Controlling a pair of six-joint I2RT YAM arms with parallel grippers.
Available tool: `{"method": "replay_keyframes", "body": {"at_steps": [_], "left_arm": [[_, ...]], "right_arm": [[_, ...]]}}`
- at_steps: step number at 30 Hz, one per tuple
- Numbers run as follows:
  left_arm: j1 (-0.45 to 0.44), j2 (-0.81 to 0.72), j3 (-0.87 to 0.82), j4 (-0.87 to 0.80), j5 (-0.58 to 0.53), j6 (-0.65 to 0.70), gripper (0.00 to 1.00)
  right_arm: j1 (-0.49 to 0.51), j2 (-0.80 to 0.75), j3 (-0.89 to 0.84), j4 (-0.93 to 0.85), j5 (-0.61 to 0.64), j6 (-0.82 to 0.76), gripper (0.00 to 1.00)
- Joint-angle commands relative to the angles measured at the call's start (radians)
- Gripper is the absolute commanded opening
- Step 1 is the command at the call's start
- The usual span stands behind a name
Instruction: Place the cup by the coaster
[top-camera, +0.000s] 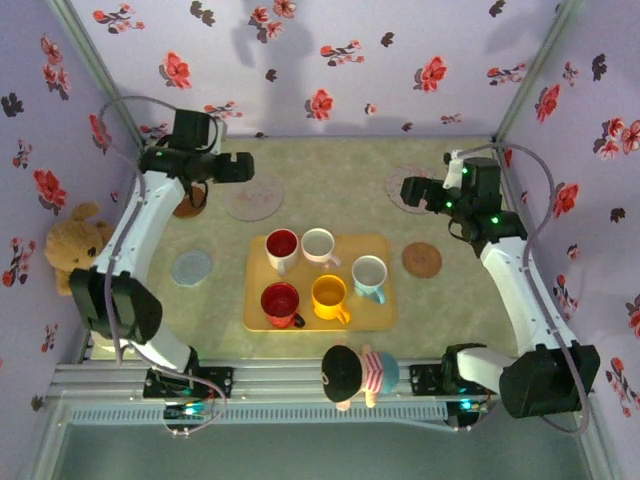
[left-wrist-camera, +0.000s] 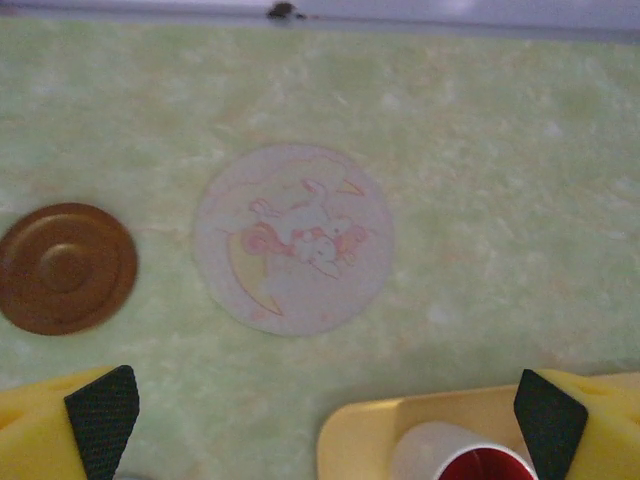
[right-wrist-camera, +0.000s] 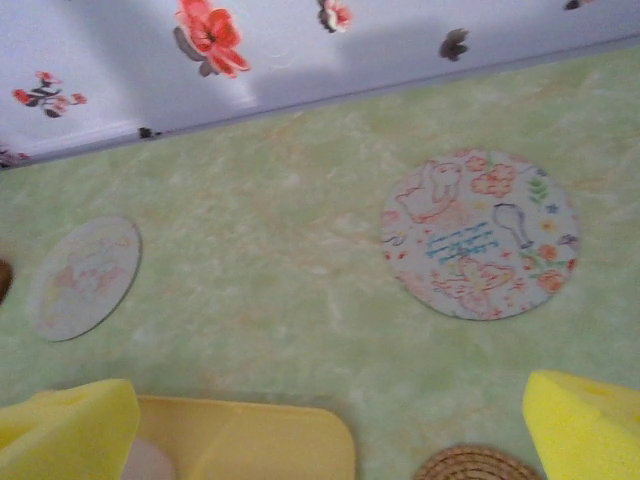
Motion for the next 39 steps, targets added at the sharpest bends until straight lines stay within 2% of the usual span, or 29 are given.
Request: {"method": "replay_keyframes", "body": {"at_steps": [1, 7, 21, 39], "left_arm": [[-0.037, 0.093, 0.073, -0.084, 0.04, -0.039, 0.99], [-0.08, 0.24, 0.156, -0.076, 0.057, -0.047, 0.97], [-0.099, 0.599, 0.417, -0.139, 0.076, -0.078, 0.87], [-0.122, 0.824, 0.516, -0.134, -0.01, -0.074, 0.8]], "right_arm": [[0.02, 0.014, 0.021, 0.031, -0.073, 0.049, 1.0], [0.051, 0.043, 0.018, 0.049, -0.077, 0.085, 1.0], [0.148, 0.074, -0.028, 0.095, 0.009, 0.137, 1.0], [0.197, 0.092, -0.051, 0.106, 0.066, 0.145, 1.0]]}}
